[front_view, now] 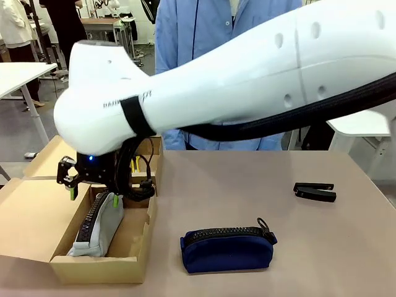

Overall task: Place items inside the box.
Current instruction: Pick up a Pencil pouch or Stapler and place it inside the Mailer Box closest to the robot.

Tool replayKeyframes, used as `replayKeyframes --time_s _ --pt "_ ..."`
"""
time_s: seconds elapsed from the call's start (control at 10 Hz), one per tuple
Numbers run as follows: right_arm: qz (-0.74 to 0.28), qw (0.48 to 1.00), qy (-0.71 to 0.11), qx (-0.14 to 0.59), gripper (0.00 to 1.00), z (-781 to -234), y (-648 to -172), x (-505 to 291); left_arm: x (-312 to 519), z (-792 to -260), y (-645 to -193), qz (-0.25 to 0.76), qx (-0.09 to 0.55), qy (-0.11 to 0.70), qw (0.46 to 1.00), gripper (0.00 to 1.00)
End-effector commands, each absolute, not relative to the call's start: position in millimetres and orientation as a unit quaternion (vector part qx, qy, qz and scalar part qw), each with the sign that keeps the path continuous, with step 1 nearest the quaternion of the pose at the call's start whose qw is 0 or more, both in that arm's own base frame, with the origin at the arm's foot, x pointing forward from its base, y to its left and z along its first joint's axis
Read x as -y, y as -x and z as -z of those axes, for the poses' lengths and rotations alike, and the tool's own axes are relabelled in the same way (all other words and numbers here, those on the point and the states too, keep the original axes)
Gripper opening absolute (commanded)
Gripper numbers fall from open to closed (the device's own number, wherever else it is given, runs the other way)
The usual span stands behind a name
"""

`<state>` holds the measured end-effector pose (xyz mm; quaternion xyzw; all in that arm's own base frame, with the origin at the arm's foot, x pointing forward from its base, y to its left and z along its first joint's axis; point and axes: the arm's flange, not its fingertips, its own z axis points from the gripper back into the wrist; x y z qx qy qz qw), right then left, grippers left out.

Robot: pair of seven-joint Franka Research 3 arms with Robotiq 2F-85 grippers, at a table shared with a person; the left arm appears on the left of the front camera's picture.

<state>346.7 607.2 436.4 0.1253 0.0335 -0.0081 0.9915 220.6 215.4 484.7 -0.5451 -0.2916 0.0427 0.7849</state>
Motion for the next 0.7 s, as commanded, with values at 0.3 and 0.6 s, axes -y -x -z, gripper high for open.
replayKeyframes --time_s 0.3,0.6 --pt "-0.129 0.956 -0.2 -0.172 1.0 -514 -258 -419 -215 -486 -221 -0.035 0.303 0.551 0.776 1.0" --pt "-0.023 0.966 -0.243 -0.083 1.0 -518 -182 -327 -215 -486 -221 -0.035 0.303 0.551 0.776 1.0"
